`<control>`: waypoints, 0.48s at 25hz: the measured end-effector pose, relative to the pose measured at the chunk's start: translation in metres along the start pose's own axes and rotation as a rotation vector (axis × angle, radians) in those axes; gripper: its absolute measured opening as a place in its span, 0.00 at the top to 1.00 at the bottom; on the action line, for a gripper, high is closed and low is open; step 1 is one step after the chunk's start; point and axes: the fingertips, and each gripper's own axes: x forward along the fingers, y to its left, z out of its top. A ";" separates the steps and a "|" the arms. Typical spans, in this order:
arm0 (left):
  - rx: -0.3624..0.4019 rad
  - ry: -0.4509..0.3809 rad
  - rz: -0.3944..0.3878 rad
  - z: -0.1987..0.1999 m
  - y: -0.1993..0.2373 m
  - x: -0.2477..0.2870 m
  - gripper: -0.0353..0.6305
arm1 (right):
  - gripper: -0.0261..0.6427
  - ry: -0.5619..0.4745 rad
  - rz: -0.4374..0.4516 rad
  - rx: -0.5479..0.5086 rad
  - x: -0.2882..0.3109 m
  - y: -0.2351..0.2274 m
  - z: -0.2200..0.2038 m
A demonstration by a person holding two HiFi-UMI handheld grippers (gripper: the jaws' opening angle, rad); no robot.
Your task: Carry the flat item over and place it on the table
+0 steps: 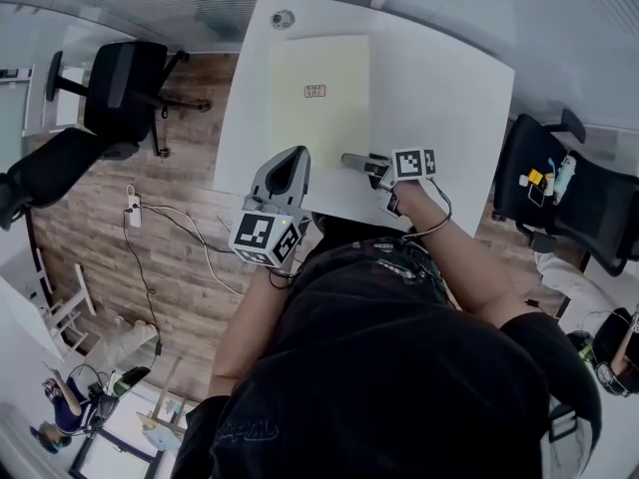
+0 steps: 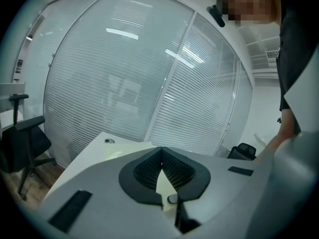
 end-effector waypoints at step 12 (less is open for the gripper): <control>-0.009 0.015 -0.006 -0.005 0.003 0.004 0.93 | 0.45 0.002 -0.215 -0.133 -0.003 -0.028 0.009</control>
